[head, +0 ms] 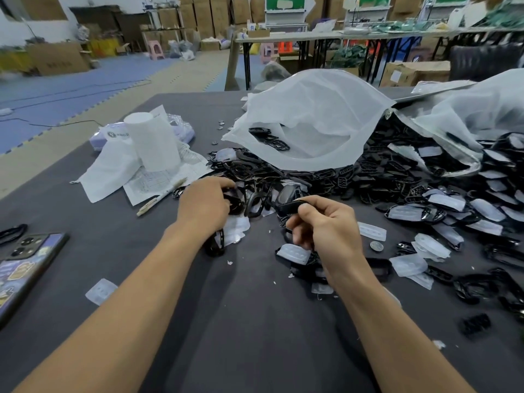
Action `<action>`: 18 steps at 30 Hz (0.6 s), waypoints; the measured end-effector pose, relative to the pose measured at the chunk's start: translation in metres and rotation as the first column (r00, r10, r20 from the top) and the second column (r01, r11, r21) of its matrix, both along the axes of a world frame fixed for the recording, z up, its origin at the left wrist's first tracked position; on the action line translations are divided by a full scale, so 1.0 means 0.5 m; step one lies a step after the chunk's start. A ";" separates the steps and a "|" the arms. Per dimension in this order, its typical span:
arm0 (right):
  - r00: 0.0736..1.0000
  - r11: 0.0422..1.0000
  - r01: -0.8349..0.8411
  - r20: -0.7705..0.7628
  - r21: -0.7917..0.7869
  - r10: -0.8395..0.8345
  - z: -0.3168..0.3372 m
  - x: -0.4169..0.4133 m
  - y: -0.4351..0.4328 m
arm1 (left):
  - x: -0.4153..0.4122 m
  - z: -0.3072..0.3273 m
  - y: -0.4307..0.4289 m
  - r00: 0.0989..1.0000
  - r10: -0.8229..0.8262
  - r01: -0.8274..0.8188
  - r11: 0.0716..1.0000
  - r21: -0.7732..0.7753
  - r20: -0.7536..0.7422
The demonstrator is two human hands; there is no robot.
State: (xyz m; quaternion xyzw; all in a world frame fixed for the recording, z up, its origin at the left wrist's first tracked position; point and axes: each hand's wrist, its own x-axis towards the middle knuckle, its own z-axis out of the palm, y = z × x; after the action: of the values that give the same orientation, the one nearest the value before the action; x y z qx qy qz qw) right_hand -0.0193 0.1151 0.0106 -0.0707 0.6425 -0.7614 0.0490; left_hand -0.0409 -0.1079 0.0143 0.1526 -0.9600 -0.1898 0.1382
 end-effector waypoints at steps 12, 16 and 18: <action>1.000 1.000 0.004 0.021 0.023 -0.004 0.003 0.000 0.003 | 0.095 0.031 0.073 0.900 0.266 -0.067 0.867 0.493 -0.345; 0.998 0.998 -0.047 0.034 0.031 0.046 0.001 0.005 0.003 | 0.118 -0.005 0.132 0.927 0.225 0.091 0.643 0.761 -0.301; 0.998 0.999 -0.042 0.045 0.027 0.041 0.001 0.002 0.008 | 0.120 -0.013 0.141 0.933 0.228 0.123 0.523 0.843 -0.278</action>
State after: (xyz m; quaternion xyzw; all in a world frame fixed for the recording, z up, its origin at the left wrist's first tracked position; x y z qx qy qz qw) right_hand -0.0181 0.1192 0.0111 -0.0664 0.6502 -0.7526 0.0801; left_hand 0.0193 -0.0374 0.0079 0.1928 -0.6977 -0.6532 0.2223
